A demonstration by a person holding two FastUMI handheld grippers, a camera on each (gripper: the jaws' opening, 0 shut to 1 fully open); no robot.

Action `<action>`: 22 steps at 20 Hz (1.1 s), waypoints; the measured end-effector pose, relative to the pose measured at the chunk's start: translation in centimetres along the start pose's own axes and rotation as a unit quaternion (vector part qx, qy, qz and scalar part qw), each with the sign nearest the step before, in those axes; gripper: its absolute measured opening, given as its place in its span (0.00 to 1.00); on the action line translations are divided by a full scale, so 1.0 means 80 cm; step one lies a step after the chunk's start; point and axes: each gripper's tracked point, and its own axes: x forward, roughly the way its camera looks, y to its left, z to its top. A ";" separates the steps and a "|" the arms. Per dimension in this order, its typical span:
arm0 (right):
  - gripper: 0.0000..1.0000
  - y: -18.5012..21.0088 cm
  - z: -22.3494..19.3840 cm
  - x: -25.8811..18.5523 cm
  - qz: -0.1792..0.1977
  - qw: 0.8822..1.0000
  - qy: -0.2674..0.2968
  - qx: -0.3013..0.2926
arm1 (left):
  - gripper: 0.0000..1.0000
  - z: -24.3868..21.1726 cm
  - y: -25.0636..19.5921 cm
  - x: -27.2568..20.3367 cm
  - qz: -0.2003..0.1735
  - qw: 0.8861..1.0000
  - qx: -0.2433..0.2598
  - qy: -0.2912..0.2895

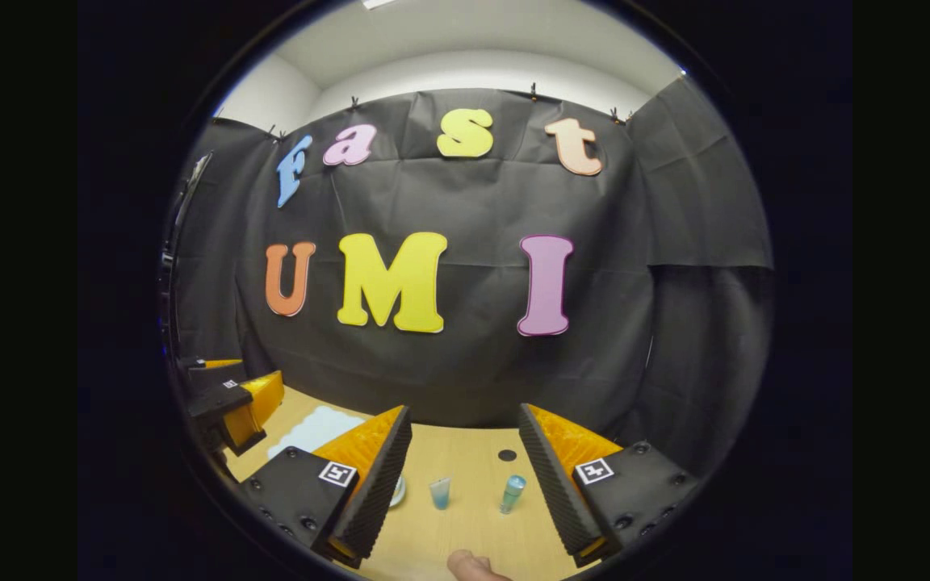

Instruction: First open the suitcase, pack the skin care products into it, and then close the suitcase.

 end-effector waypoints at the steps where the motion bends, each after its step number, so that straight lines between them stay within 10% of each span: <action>1: 0.80 0.000 -0.001 0.002 0.000 1.000 0.001 -0.001 | 0.98 -0.001 -0.002 0.003 0.000 1.000 0.001 0.001; 14: 0.80 -0.144 -0.015 0.009 -0.094 0.996 0.001 -0.003 | 1.00 -0.135 -0.027 0.065 0.002 0.984 0.178 0.022; 19: 0.79 -0.206 -0.044 0.002 -0.122 0.992 0.020 0.002 | 0.99 -0.205 -0.053 0.101 -0.002 0.943 0.332 0.026; 22: 0.80 -0.233 -0.067 0.003 -0.127 0.991 0.037 0.013 | 0.98 -0.253 -0.071 0.122 -0.014 0.897 0.441 0.031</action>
